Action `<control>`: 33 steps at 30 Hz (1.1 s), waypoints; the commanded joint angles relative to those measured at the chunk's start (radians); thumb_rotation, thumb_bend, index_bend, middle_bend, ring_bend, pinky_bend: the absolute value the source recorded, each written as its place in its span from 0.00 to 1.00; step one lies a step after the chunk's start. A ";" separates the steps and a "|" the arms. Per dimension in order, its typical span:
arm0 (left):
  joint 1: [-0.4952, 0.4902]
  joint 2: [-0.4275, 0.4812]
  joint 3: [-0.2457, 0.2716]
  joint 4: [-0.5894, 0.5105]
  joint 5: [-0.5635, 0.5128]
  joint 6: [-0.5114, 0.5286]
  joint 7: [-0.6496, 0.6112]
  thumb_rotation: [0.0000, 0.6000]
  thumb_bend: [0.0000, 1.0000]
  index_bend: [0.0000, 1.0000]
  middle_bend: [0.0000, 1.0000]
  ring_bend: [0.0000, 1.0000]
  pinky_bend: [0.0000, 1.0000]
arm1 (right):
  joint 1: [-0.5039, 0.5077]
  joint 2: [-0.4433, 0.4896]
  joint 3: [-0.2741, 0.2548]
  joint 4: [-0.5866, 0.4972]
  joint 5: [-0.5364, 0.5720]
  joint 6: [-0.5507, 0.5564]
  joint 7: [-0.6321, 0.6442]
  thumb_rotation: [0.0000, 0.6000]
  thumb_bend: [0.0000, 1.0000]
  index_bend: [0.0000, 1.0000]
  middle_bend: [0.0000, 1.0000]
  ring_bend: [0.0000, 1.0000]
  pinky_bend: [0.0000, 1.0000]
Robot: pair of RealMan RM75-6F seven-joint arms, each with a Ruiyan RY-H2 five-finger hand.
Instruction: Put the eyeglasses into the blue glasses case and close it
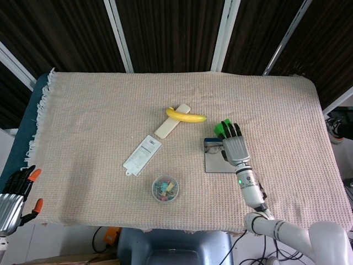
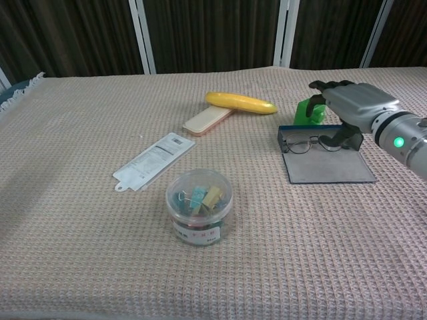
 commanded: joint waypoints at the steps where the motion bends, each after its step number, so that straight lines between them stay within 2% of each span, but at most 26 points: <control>1: 0.000 0.000 0.000 0.001 -0.001 0.000 -0.003 1.00 0.43 0.00 0.00 0.00 0.07 | -0.092 0.090 -0.105 -0.124 -0.133 0.126 0.046 1.00 0.40 0.43 0.05 0.00 0.00; 3: 0.000 0.001 0.001 -0.001 0.000 -0.001 -0.003 1.00 0.43 0.00 0.00 0.00 0.07 | -0.135 0.132 -0.159 -0.175 -0.192 0.178 0.053 1.00 0.35 0.44 0.05 0.00 0.00; 6: 0.000 0.001 0.002 -0.003 0.003 -0.001 0.000 1.00 0.43 0.00 0.00 0.00 0.08 | -0.174 0.163 -0.209 -0.208 -0.246 0.220 0.062 1.00 0.33 0.47 0.06 0.00 0.00; 11: -0.001 -0.002 0.004 -0.005 0.008 -0.002 0.009 1.00 0.43 0.00 0.00 0.00 0.08 | -0.207 0.169 -0.246 -0.205 -0.271 0.218 0.065 1.00 0.33 0.51 0.06 0.00 0.00; 26: 0.001 0.000 0.004 0.000 0.010 0.005 -0.001 1.00 0.43 0.00 0.00 0.00 0.08 | -0.169 0.063 -0.181 -0.100 -0.212 0.091 0.011 1.00 0.33 0.56 0.06 0.00 0.00; 33: 0.002 -0.001 0.004 0.002 0.010 0.006 -0.002 1.00 0.43 0.00 0.00 0.00 0.08 | -0.158 0.033 -0.155 -0.065 -0.185 0.068 -0.013 1.00 0.33 0.57 0.06 0.00 0.00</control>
